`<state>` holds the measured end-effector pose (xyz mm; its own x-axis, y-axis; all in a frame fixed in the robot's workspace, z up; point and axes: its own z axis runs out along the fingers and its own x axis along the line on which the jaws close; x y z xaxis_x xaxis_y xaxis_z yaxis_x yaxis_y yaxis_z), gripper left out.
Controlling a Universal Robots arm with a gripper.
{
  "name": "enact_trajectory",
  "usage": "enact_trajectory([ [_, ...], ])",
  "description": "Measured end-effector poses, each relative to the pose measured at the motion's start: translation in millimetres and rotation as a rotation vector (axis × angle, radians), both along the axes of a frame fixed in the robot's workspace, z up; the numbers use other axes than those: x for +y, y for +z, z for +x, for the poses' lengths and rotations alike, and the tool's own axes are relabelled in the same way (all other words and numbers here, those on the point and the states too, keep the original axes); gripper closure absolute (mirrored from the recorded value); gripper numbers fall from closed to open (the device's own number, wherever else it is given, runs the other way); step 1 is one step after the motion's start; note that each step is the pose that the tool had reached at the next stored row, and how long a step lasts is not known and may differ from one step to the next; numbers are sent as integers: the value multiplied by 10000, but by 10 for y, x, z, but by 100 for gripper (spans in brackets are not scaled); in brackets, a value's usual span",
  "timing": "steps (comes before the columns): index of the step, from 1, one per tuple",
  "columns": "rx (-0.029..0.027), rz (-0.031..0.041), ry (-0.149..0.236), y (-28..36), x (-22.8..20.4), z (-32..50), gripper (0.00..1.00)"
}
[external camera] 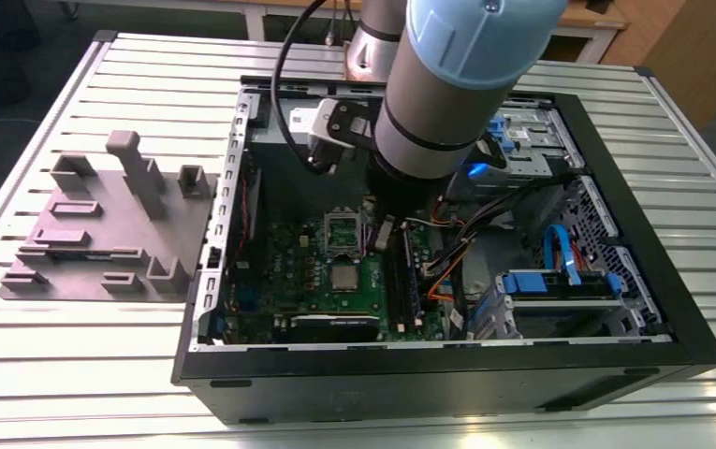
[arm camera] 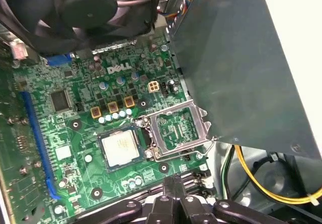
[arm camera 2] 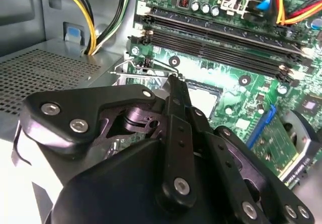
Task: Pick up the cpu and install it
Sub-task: 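Close the cpu cover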
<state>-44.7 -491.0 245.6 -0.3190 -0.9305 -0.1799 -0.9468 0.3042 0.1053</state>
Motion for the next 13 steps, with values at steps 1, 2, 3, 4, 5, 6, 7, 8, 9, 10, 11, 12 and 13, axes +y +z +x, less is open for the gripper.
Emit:
enact_trajectory([
  [1, 0, 10, 5, -16, 4, 5, 90],
  [2, -1, 21, 5, -31, 8, 10, 90],
  [3, 0, 41, 5, -47, 11, 11, 90],
  [4, 0, 73, 4, -60, 12, 11, 90],
  [5, 0, 118, 6, -73, 15, 11, 90],
  [6, 1, 180, 17, -80, 16, 12, 90],
  [7, 1, 246, 38, -88, 18, 12, 90],
  [8, 0, 291, 81, -97, 20, 12, 90],
  [9, 1, 316, 132, -105, 20, 12, 90],
  [10, 2, 333, 194, -110, 20, 12, 90],
  [11, 3, 346, 222, -112, 21, 13, 90],
  [12, 3, 378, 224, -118, 22, 15, 90],
  [13, 2, 426, 224, -125, 24, 15, 90],
])
